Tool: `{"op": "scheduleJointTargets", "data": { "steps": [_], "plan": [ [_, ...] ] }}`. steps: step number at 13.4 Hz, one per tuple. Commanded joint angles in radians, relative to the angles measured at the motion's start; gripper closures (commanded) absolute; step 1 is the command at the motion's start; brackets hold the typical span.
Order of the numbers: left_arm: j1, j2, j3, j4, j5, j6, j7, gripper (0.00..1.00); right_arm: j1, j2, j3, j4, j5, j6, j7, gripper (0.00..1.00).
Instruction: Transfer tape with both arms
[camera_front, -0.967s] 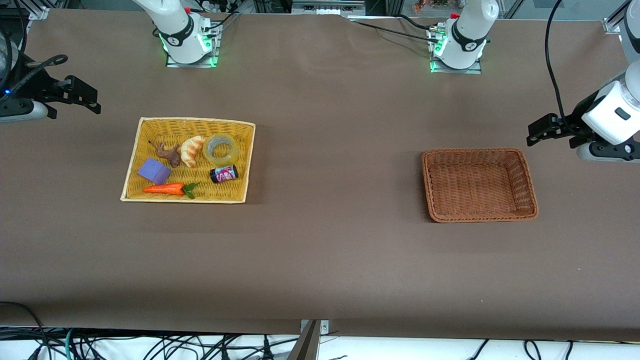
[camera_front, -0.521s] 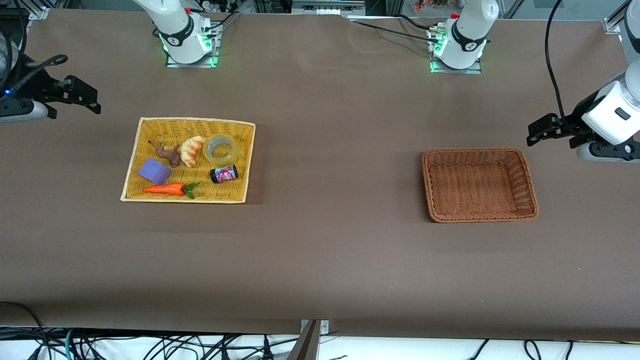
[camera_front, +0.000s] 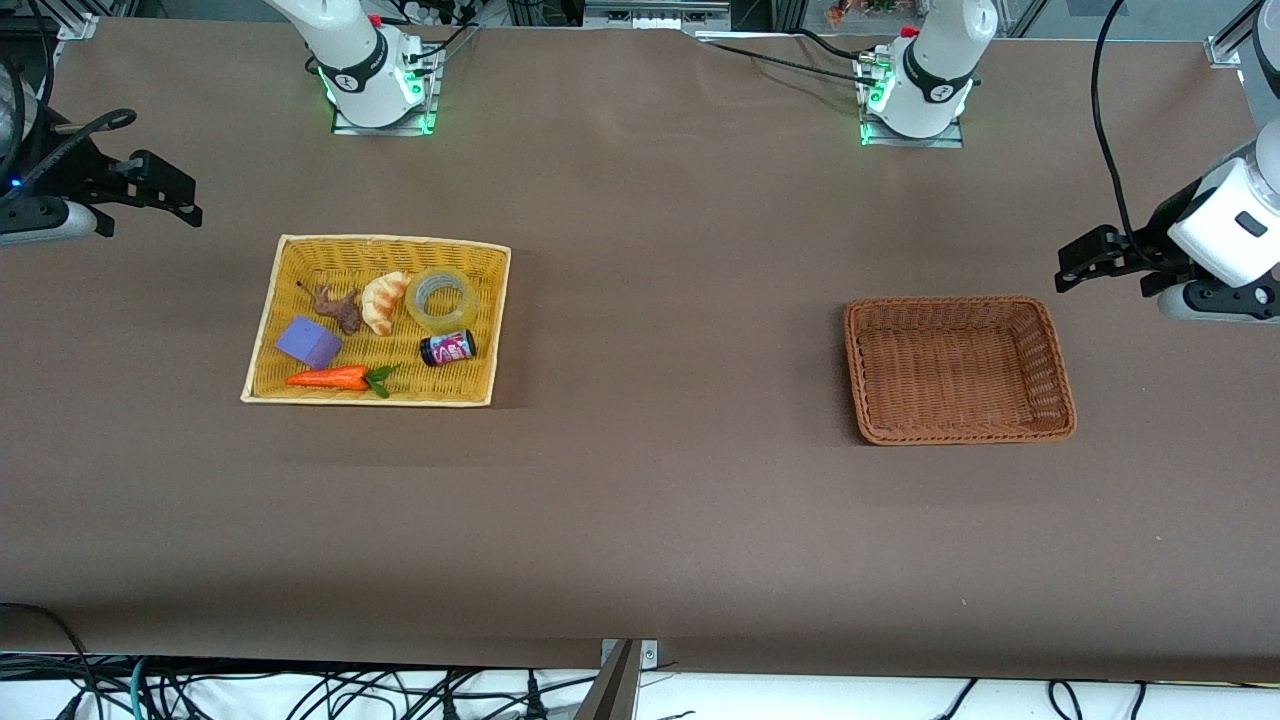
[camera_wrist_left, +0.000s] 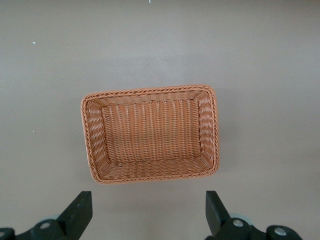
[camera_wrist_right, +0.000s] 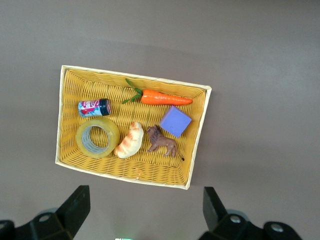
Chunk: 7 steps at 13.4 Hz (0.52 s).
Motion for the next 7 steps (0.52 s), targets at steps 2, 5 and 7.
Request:
{"op": "scheduleJointTargets", "data": {
  "steps": [2, 5, 7],
  "plan": [
    [0.000, 0.035, -0.001, 0.031, -0.029, -0.015, 0.006, 0.00, -0.004, -0.010, 0.009, -0.010, 0.008, -0.014, 0.000, 0.00],
    [0.002, 0.047, -0.001, 0.031, -0.032, 0.000, 0.005, 0.00, 0.000, -0.019, 0.017, -0.035, 0.006, 0.003, 0.002, 0.00],
    [0.006, 0.058, 0.000, 0.033, -0.056, 0.021, 0.008, 0.00, 0.000, -0.088, 0.021, -0.154, 0.006, 0.092, 0.000, 0.00]
  ]
}}
